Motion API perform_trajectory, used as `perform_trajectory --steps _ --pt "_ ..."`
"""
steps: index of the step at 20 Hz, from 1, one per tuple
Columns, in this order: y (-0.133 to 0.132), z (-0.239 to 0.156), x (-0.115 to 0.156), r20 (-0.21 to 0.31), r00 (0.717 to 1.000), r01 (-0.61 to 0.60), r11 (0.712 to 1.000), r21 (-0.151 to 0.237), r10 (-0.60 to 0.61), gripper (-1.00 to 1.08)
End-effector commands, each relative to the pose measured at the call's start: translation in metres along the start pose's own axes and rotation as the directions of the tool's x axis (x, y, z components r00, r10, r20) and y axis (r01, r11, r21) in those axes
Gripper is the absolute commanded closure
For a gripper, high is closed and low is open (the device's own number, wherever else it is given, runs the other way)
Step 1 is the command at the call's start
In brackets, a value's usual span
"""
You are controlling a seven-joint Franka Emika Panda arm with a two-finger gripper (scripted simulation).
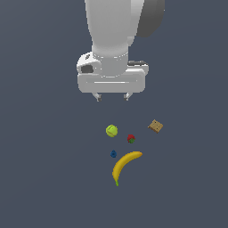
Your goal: Pick up a designated object from a clutter of objects.
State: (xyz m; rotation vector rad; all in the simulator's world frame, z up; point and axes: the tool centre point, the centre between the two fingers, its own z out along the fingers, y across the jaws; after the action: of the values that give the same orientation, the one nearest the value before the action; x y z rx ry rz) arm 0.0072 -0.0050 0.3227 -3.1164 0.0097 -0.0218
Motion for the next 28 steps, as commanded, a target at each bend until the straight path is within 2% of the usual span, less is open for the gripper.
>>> perform_trajectory --steps 1,10,17,28 --pt "0.0 0.0 0.0 0.0 1.0 0.0 1.0 0.0 0.0 -0.92" --pt "0.0 -0.009 -0.003 -0.013 1.0 -0.016 0.999 0.028 0.016 -0.92" --pt "-0.002 -0.006 -0.002 -0.012 1.0 -0.023 0.999 0.027 0.024 -0.92" --pt "-0.032 0.026 0.003 -0.004 0.995 -0.104 0.994 0.025 0.104 -0.92"
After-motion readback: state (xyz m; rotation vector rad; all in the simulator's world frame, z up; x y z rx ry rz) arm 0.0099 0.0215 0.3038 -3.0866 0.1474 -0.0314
